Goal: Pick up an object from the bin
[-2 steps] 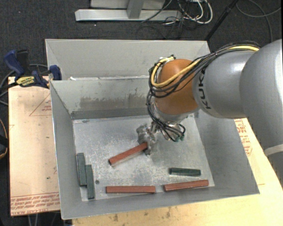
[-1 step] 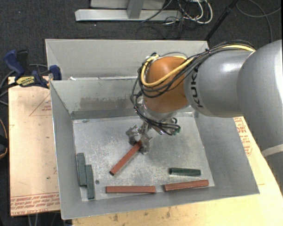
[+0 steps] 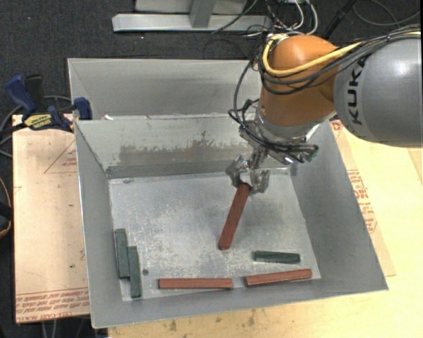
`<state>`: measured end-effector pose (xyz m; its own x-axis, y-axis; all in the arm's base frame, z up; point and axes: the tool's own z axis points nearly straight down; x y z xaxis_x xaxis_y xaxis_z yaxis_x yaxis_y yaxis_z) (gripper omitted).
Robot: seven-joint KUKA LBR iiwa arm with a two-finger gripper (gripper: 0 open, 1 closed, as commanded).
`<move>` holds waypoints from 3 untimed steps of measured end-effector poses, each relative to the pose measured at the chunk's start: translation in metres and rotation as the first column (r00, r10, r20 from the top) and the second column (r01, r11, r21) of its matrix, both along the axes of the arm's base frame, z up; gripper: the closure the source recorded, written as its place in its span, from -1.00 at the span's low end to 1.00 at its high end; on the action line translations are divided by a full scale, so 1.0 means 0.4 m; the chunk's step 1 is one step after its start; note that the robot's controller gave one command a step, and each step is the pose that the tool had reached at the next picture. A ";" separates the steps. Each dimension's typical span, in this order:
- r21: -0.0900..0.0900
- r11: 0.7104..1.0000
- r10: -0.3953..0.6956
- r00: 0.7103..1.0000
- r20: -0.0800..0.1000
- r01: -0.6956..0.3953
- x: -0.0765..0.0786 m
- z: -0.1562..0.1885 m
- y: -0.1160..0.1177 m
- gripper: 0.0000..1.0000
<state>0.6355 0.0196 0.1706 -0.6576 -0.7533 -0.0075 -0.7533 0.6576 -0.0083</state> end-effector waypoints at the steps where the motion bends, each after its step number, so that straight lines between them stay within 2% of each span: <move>1: 0.002 1.000 0.003 1.000 -0.008 -0.003 -0.005 -0.010 0.007 -1.00; 2: 0.003 0.950 0.312 0.950 -0.015 -0.312 -0.026 -0.189 0.073 -1.00; 3: 0.000 0.996 0.087 0.996 -0.003 -0.087 -0.028 -0.020 -0.048 -1.00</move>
Offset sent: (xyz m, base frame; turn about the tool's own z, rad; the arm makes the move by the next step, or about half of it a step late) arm 0.0000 0.0000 0.0000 0.0000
